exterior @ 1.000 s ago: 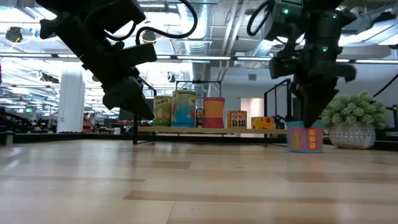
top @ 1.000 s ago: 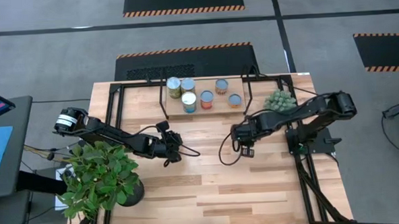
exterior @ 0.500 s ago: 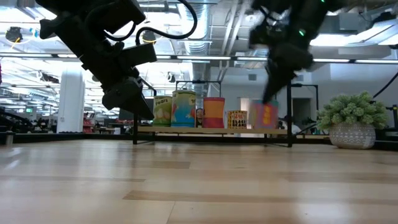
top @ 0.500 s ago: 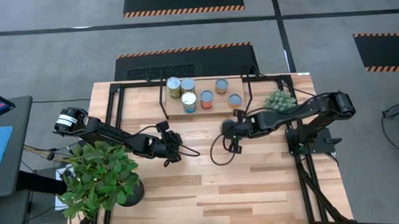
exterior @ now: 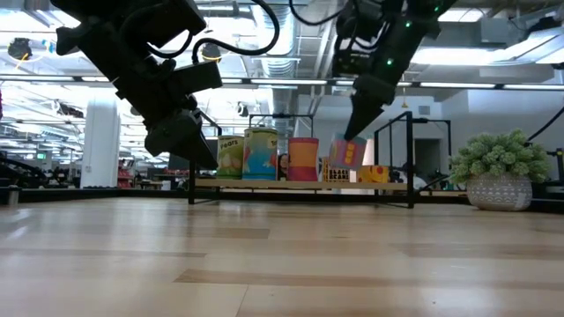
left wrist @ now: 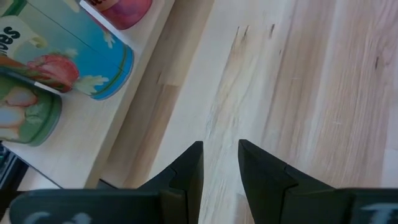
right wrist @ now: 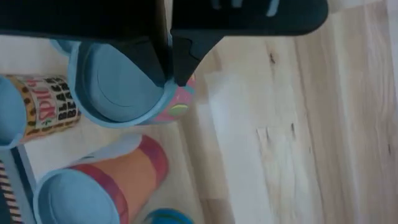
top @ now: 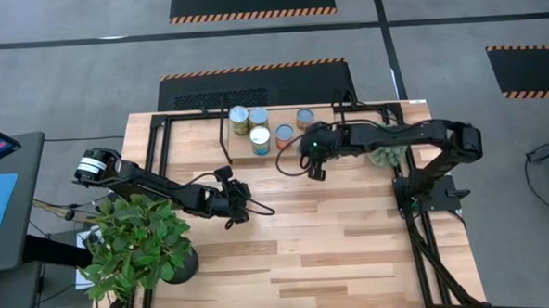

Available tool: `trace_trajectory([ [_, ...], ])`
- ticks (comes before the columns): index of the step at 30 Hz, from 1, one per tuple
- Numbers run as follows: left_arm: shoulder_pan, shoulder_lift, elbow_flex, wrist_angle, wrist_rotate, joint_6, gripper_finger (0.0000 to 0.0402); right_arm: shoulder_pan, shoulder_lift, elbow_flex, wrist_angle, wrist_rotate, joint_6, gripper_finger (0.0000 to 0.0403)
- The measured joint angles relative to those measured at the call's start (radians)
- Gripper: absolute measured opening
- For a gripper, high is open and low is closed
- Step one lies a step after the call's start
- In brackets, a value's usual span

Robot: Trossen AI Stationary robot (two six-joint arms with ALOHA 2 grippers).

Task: Pick and place cans onto a shelf
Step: Put the canned mixed vegetables on the shelf

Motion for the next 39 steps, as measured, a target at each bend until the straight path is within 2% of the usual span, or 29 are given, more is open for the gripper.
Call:
trace_trajectory([
  [8, 0.002, 0.000, 0.000, -0.001, -0.010, 0.011, 0.0093, -0.043, 0.123, 0.066, -0.001, -0.021, -0.082, 0.0005],
  [17, 0.002, 0.000, 0.000, -0.001, -0.010, 0.011, 0.0093, -0.054, 0.232, 0.221, -0.145, -0.010, -0.123, 0.0019],
  [27, 0.002, 0.000, 0.000, 0.000, -0.003, 0.011, 0.0093, -0.108, 0.231, 0.231, -0.177, -0.010, -0.105, 0.0053],
  [39, 0.003, 0.000, 0.000, 0.000, -0.003, 0.011, 0.0093, -0.128, 0.231, 0.230, -0.164, -0.040, -0.129, 0.0056],
])
